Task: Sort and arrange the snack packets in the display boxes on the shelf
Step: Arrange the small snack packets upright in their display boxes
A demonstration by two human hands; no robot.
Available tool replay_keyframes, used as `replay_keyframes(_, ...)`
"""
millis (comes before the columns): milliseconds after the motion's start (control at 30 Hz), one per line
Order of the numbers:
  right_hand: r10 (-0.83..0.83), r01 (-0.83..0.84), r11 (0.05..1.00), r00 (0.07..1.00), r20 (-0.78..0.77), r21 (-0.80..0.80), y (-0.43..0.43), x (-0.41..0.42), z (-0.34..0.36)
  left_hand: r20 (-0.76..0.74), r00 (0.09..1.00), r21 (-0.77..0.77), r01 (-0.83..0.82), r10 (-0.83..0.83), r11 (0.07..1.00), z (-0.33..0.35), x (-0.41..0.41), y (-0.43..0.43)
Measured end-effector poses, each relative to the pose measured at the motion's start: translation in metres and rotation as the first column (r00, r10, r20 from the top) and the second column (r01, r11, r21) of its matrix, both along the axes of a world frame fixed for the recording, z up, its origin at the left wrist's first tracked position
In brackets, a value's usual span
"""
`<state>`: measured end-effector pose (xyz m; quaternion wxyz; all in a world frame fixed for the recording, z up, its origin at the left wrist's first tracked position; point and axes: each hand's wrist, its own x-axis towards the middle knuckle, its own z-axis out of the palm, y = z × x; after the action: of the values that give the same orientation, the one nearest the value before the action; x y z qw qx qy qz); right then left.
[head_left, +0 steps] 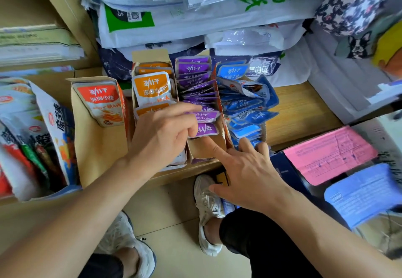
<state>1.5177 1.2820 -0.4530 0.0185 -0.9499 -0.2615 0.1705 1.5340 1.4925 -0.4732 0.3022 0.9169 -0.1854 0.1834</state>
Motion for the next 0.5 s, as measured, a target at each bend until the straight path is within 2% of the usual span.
replay_keyframes(100, -0.011, 0.011, 1.0, 1.0, 0.002, 0.029, 0.0, 0.001, -0.001, -0.072, 0.997, 0.186, -0.014, 0.028, 0.982, 0.007, 0.002, -0.003)
replay_keyframes(167, -0.013, 0.013, 0.999, 1.0, 0.01, 0.041, 0.0, 0.001, -0.001, -0.117, 0.988, 0.354, -0.054, 0.101, 0.934, 0.011, 0.002, -0.008)
replay_keyframes(233, -0.008, 0.007, 0.999, 1.0, 0.022, 0.037, 0.0, 0.002, -0.002, -0.126, 0.981, 0.43, -0.079, 0.147, 0.899, 0.013, 0.004, -0.014)
replay_keyframes(300, -0.007, 0.006, 0.999, 1.0, 0.021, 0.041, -0.001, 0.002, -0.004, -0.125, 0.983, 0.406, -0.071, 0.132, 0.911, 0.016, 0.008, -0.014)
replay_keyframes(433, -0.012, 0.012, 0.994, 1.0, -0.001, 0.112, -0.008, 0.002, -0.004, -0.123, 0.984, 0.198, -0.104, 0.13, 0.975, 0.03, 0.014, -0.005)
replay_keyframes(500, -0.012, 0.013, 0.989, 1.0, -0.007, 0.149, -0.01, 0.002, -0.005, -0.137, 0.981, 0.16, -0.114, 0.137, 0.98, 0.035, 0.018, -0.001)
